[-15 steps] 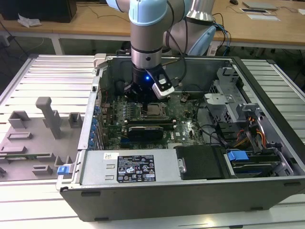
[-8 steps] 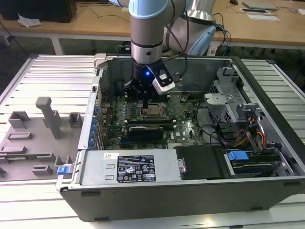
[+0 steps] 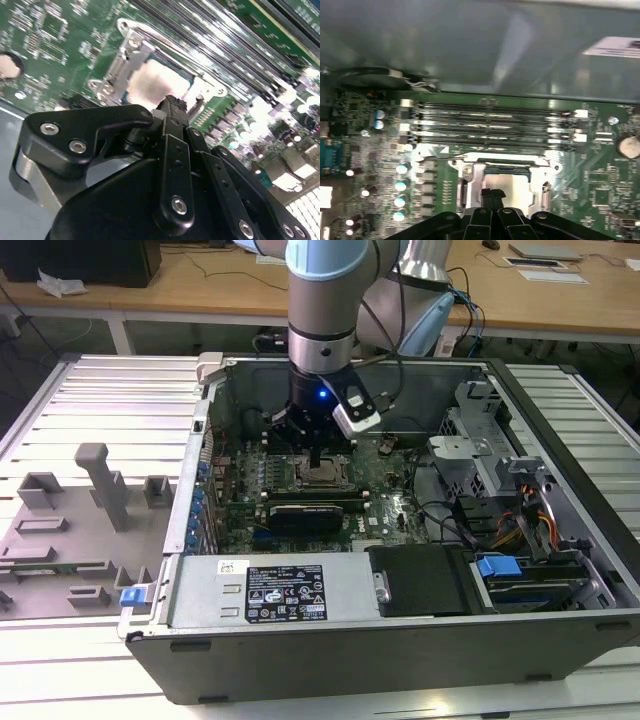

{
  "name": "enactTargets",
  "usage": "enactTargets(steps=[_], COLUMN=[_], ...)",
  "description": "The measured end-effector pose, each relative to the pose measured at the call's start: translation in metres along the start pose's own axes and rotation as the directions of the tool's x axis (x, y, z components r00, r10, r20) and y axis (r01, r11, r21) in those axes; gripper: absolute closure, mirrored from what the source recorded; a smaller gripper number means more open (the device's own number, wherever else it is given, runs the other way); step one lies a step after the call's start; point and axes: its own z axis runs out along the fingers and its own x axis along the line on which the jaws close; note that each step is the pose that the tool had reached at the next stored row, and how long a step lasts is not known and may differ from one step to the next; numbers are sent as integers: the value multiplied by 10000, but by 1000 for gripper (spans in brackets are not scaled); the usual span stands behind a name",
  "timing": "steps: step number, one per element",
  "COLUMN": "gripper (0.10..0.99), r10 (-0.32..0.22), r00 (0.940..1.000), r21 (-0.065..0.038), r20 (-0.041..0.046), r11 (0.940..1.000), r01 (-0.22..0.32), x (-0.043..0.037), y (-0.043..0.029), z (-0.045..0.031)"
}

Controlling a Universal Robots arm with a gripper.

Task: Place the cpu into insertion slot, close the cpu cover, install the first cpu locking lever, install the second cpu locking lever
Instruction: 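Close the cpu cover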

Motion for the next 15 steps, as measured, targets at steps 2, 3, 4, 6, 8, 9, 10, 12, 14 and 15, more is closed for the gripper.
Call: enactTargets(steps=[2, 3, 4, 6, 8, 9, 10, 12, 14, 15], gripper=[980, 980, 980, 980, 980, 980, 980, 980, 980, 980], r10=[-6, -5, -7, -11, -12, -13, -15, -16, -17, -15], r00=[10000, 10000, 10000, 10000, 10000, 10000, 10000, 10000, 10000, 10000], r21=[31, 69, 124, 326, 403, 452, 489, 570, 577, 578], r20=[-4, -8, -12, -23, -27, -30, -33, -35, -37, -38], r11=[10000, 10000, 9999, 9995, 9992, 9990, 9988, 9984, 9983, 9983], r01=[6, 5, 7, 11, 13, 14, 16, 18, 19, 17], x=[-66, -66, -66, -68, -69, -70, -70, -72, -71, -71], y=[-4, -4, -3, 0, 2, 3, 4, 8, 7, 7], z=[0, -11, -27, -104, -152, -185, -203, -221, -222, -223])
